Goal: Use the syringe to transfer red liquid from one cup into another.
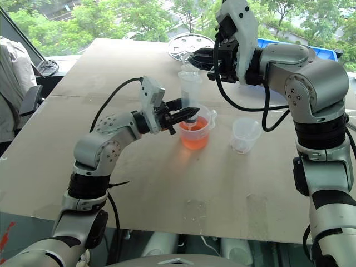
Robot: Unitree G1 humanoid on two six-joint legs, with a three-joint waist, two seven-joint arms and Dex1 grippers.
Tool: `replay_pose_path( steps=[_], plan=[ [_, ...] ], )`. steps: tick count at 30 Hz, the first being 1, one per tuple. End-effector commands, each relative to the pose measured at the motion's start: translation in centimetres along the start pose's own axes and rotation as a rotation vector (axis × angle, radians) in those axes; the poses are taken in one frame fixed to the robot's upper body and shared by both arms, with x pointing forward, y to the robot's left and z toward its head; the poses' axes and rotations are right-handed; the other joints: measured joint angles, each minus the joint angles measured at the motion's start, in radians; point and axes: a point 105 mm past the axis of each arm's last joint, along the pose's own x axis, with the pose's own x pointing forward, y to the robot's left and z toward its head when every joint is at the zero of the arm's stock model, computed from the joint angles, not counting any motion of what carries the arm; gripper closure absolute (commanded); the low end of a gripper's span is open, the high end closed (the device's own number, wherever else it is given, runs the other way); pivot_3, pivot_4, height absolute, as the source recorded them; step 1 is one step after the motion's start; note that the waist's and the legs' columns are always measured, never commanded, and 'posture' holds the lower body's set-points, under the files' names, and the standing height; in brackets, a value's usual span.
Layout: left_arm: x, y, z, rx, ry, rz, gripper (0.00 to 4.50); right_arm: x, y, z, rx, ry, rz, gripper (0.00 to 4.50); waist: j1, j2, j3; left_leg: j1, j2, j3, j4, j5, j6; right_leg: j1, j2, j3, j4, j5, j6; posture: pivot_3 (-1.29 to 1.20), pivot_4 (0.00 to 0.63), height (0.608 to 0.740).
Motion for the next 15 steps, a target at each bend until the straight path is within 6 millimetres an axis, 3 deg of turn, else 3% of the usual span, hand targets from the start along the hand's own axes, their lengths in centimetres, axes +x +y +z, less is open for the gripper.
replay_pose_path(
  steps=[1,5,15],
  plan=[
    [0.3,-1.7,-0.8,-0.008,0.045,-0.091,3.1,-1.6,-0.5,2.9,-0.129,-0.095,-0.075,4.46,0.0,0.0,0.0,0.0,0.0,0.0,0.0,0.0,0.0,0.0,0.0,0.0,0.0,0.0,0.0,0.0,0.15,0.74],
    [0.4,-1.7,-0.9,-0.007,0.055,-0.097,3.1,-1.4,0.0,2.4,-0.127,-0.089,-0.064,4.46,0.0,0.0,0.0,0.0,0.0,0.0,0.0,0.0,0.0,0.0,0.0,0.0,0.0,0.0,0.0,0.0,0.15,0.74],
    [-0.1,-1.9,-1.9,-0.027,0.109,-0.103,3.1,-1.8,-1.9,3.1,-0.135,-0.11,-0.141,4.46,0.0,0.0,0.0,0.0,0.0,0.0,0.0,0.0,0.0,0.0,0.0,0.0,0.0,0.0,0.0,0.0,0.15,0.74]
  ],
)
